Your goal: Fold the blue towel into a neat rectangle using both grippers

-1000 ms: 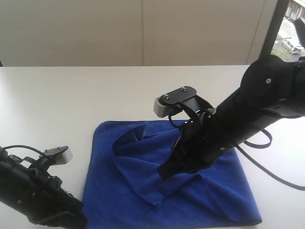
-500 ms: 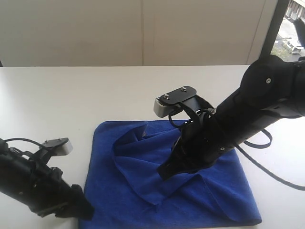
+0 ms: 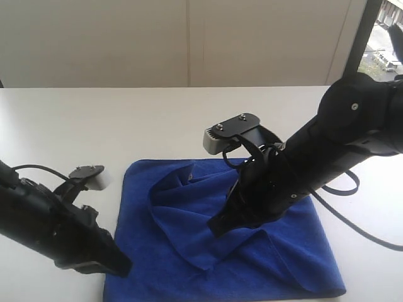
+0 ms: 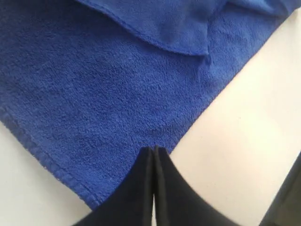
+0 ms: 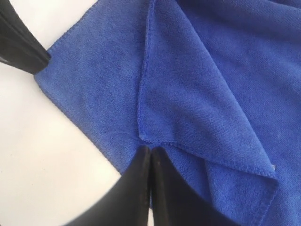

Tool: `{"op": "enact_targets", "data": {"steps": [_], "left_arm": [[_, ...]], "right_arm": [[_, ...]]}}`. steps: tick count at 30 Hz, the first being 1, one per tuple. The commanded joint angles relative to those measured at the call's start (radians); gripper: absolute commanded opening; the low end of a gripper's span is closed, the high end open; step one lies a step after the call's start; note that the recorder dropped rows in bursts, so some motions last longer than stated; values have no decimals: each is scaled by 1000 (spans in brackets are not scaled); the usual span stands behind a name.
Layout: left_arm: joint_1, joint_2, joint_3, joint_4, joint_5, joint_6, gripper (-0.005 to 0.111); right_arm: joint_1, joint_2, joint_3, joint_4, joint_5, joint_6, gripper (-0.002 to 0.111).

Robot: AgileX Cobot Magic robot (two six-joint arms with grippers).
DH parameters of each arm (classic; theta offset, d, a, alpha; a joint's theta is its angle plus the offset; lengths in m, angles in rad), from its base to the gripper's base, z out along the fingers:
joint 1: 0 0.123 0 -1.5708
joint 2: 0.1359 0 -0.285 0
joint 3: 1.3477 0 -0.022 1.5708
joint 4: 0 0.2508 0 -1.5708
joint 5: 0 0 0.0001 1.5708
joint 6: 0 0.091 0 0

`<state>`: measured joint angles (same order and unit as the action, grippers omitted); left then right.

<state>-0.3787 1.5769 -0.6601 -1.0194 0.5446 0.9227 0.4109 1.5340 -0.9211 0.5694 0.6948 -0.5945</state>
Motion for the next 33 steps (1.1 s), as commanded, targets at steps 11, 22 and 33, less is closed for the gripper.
{"op": "enact_targets", "data": {"steps": [11,22,33], "left_arm": [[-138,-10,87,207,-190,-110,0],[-138,-10,102,207,-214,-117,0],[-138,-158,97,223,-193,-119,0]], "right_arm": [[0,-6,3,-3,0,-12,0],[0,-6,3,-1,-1,-12,0],[0,-6,3,-1,-1,-12,0]]}}
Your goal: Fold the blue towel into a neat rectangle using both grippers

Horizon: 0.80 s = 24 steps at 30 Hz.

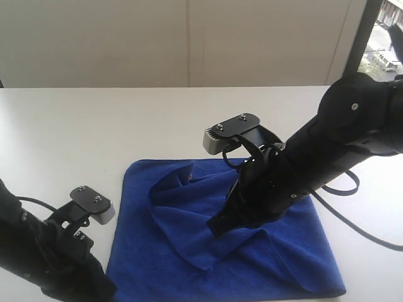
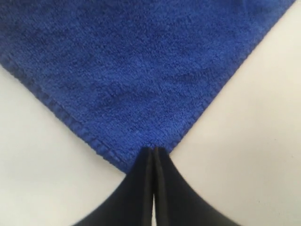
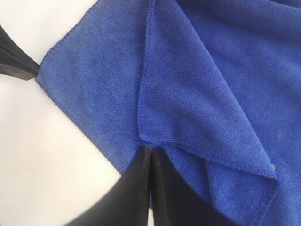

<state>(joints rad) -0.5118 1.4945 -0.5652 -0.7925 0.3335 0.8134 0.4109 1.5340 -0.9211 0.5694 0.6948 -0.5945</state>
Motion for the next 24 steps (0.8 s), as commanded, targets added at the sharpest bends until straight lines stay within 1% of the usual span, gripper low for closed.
{"op": "enact_targets", "data": {"steps": [1,4,5,8,12,14,17,19,20,23,24], "left_arm": [[-5,-93,-3,-4,18,-10,0],[0,-160,-21,-6,7,-10,0],[0,-178,-23,-6,-8,-18,0],[0,-256,-23,-4,-82,-60,0],[0,-368,-21,-4,-174,-82,0],[0,-432,1,-4,-212,-82,0],[0,-517,71,-4,-270,-85,0],[0,-564,130,-16,-300,-103,0],[0,-576,163,-16,-312,-115,0],[0,-619,250,-16,-343,-131,0],[0,-630,273,-16,-360,-135,0]], "right_arm": [[0,-6,3,-1,-1,-12,0],[0,-6,3,-3,-1,-18,0],[0,-6,3,-3,-1,-47,0],[2,-2,3,-3,14,-224,0],[35,24,3,-9,2,-456,0],[58,41,3,-59,-46,-504,0],[88,68,3,-177,-134,-502,1],[107,88,3,-214,-162,-502,5],[119,101,3,-216,-169,-504,9],[154,154,3,-243,-178,-504,28],[167,174,3,-259,-189,-502,37]]}}
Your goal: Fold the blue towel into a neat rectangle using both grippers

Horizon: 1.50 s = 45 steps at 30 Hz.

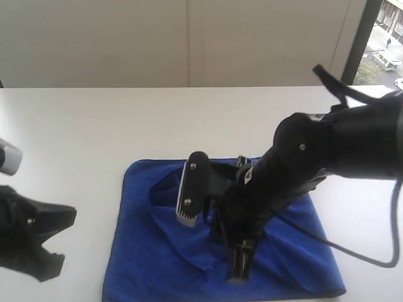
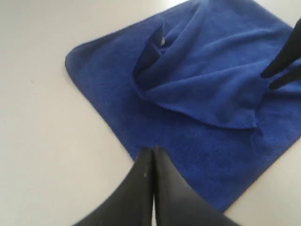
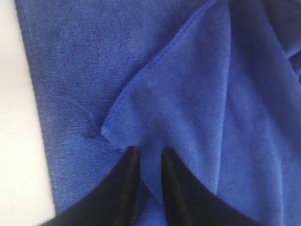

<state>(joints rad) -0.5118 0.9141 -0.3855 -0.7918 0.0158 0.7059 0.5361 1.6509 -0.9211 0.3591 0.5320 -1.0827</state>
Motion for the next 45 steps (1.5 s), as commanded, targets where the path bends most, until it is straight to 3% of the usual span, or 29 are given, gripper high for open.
{"op": "enact_targets", "data": {"steps": [1,3,8,35,45], "left_arm": [[0,-55,111,-17,-53,-32,0],[0,-61,128,-17,-59,-39,0],[0,-64,127,-17,-59,-39,0],[0,-64,127,-17,-59,-48,0],[0,-64,127,-17,-46,-48,0]], "right_arm": [[54,74,3,-53,-40,-14,46],[75,111,3,-53,-105,4,52],[102,164,3,-56,-214,46,46],[102,132,3,-53,-44,103,46],[102,173,3,-53,-63,103,24]]}}
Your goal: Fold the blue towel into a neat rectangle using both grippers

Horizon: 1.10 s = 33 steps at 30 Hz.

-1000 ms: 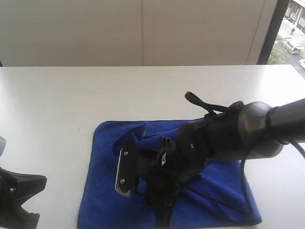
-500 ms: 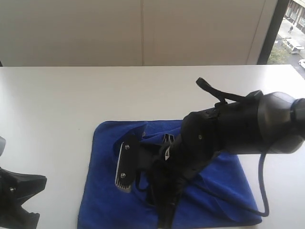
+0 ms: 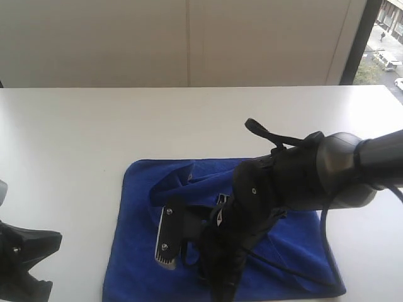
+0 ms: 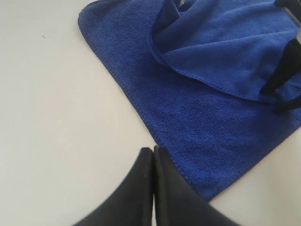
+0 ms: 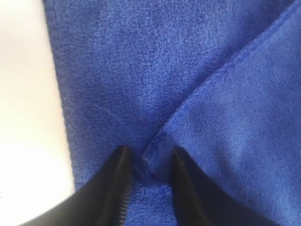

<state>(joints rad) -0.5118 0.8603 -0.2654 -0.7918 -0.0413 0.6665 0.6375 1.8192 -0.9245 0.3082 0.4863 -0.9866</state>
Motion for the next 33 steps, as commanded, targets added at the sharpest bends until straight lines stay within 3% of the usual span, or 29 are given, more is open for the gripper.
{"op": "enact_targets", "data": {"steps": [1,6,7,9,11,19,25,33], "left_arm": [[0,-10,7,-17,11,-8,0],[0,-10,7,-17,13,-8,0],[0,-10,7,-17,13,-8,0],[0,-10,7,-17,13,-8,0],[0,-10,7,-17,13,-8,0],[0,-10,7,-17,14,-8,0],[0,-10,7,-17,10,-8,0],[0,-10,7,-17,10,-8,0]], "right_arm": [[1,5,6,-2,-17,7,24],[1,5,4,-4,-13,7,25],[1,5,4,-4,-8,7,30],[1,5,4,-6,26,7,55],[1,5,4,-14,31,7,62],[1,-30,-8,-14,31,8,62],[1,-58,-22,-12,3,23,50],[1,-49,-20,18,22,23,49]]}}
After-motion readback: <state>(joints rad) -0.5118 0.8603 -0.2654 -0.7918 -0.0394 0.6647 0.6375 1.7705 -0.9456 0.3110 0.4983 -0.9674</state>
